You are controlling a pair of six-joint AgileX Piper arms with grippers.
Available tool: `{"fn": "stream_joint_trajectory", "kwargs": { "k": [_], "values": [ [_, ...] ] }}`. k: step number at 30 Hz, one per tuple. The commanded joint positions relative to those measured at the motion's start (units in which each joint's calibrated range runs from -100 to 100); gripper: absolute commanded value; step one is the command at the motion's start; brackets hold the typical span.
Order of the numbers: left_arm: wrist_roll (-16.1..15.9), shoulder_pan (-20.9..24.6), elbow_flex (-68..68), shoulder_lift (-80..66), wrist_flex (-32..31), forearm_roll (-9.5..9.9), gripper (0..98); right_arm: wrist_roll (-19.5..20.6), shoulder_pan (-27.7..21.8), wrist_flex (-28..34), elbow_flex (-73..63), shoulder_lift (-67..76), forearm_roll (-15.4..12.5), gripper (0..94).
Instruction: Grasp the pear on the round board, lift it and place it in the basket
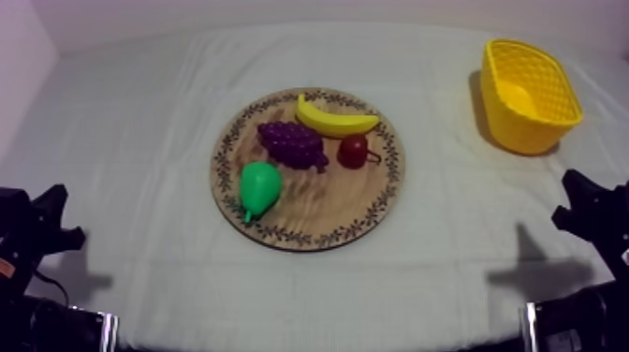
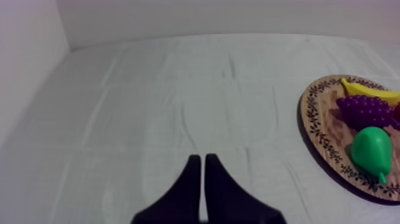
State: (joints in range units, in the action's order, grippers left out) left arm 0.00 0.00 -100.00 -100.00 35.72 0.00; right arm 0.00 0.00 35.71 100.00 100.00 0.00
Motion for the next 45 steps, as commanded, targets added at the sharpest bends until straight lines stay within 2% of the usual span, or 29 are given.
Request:
{"fn": "stream_joint_trajectory", "kwargs": {
  "k": [1,38,45],
  "values": [
    [11.60,1.27,0.22,0.26,-3.22,2.56,0.1,-11.01,-5.90,1.06,0.00,-4.24,-0.76,0.5],
    [11.68,1.27,0.22,0.26,-3.22,2.56,0.1,-11.01,-5.90,1.06,0.00,-4.24,-0.76,0.5],
    [11.69,1.27,0.22,0.26,-3.22,2.56,0.1,-11.13,-7.09,1.06,0.00,-4.24,-0.76,0.5]
  ]
}}
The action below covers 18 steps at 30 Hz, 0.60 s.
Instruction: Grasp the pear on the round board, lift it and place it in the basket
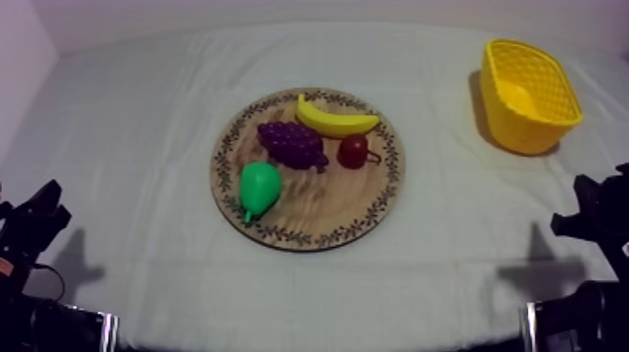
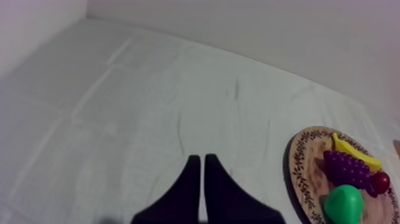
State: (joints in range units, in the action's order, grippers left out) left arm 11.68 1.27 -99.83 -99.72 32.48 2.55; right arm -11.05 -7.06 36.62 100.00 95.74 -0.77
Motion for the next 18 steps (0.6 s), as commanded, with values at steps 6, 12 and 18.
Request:
{"fn": "stream_joint_trajectory", "kwargs": {
  "k": [6,12,18],
  "values": [
    [0.01,0.00,0.05,-0.02,0.01,0.01,0.1,0.63,-0.14,0.15,0.00,0.01,0.01,0.5],
    [0.02,0.00,0.05,-0.02,0.01,0.01,0.1,0.74,-0.09,0.15,0.00,0.01,0.01,0.5],
    [0.02,0.00,0.05,-0.02,0.01,0.01,0.1,-0.85,1.13,1.46,-0.11,0.01,-0.17,6.3]
  ]
}}
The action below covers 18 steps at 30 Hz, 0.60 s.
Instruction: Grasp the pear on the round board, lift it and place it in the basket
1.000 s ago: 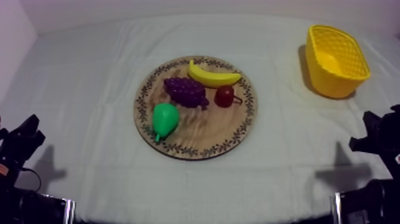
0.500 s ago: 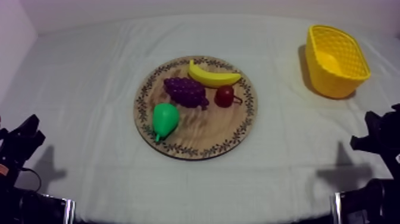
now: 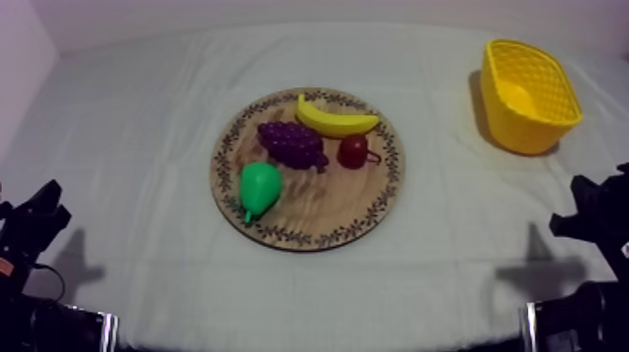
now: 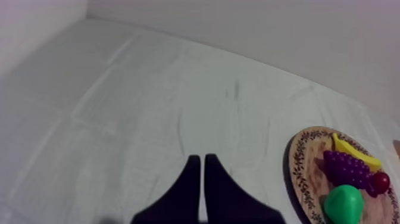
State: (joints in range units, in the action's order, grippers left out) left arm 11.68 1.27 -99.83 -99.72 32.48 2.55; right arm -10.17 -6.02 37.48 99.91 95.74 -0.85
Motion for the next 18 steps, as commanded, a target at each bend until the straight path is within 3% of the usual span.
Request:
{"fn": "stream_joint_trajectory", "kwargs": {
  "k": [1,8,13,18],
  "values": [
    [0.02,0.00,0.05,-0.02,0.01,0.01,0.1,-1.71,0.17,0.88,-0.06,0.01,-0.14,7.7],
    [-0.02,0.00,0.05,-0.02,0.01,0.01,0.1,2.59,-0.06,1.13,-0.13,0.01,-0.24,2.4],
    [0.00,0.00,0.05,-0.02,0.01,0.01,0.1,2.87,1.16,0.77,-0.13,0.01,-0.25,1.4],
    [0.00,0.00,0.05,-0.02,0.01,0.01,0.1,7.29,1.74,-5.26,-2.51,-5.41,1.73,0.6]
  ]
}}
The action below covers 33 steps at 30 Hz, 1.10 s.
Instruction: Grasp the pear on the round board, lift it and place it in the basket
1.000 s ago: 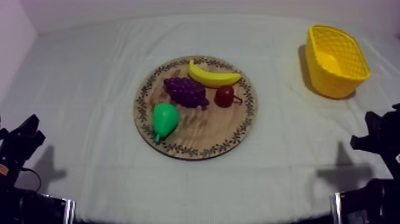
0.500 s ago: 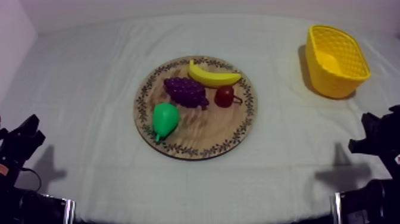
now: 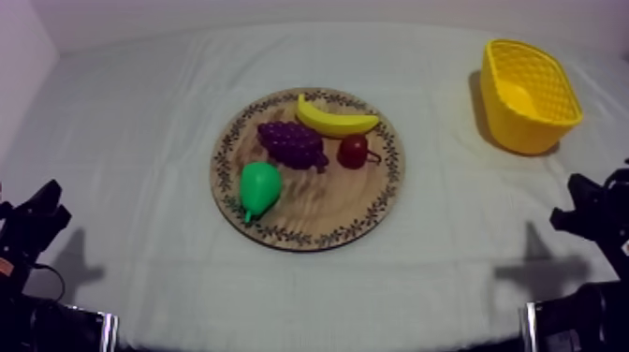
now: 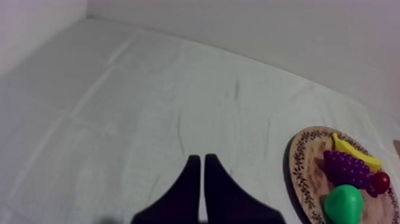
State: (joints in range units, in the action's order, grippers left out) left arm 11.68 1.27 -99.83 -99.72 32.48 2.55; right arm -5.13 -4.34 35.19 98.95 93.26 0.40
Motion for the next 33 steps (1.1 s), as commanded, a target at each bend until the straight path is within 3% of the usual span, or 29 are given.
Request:
{"fn": "stream_joint_trajectory", "kwargs": {
  "k": [1,7,17,33],
  "values": [
    [0.01,0.00,0.05,-0.02,0.01,0.01,0.1,2.88,0.11,-3.39,-3.60,-5.48,0.47,0.5],
    [0.01,0.00,0.05,-0.02,0.01,0.01,0.1,4.51,-0.14,2.28,-23.88,-22.70,-2.59,0.4],
    [0.02,0.00,0.05,-0.02,0.01,0.01,0.1,4.83,0.70,17.60,-58.93,-47.24,-7.58,0.4],
    [-0.02,0.00,0.05,-0.02,0.01,0.01,0.1,4.75,14.04,36.76,-89.00,-76.48,-10.22,0.4]
  ]
}}
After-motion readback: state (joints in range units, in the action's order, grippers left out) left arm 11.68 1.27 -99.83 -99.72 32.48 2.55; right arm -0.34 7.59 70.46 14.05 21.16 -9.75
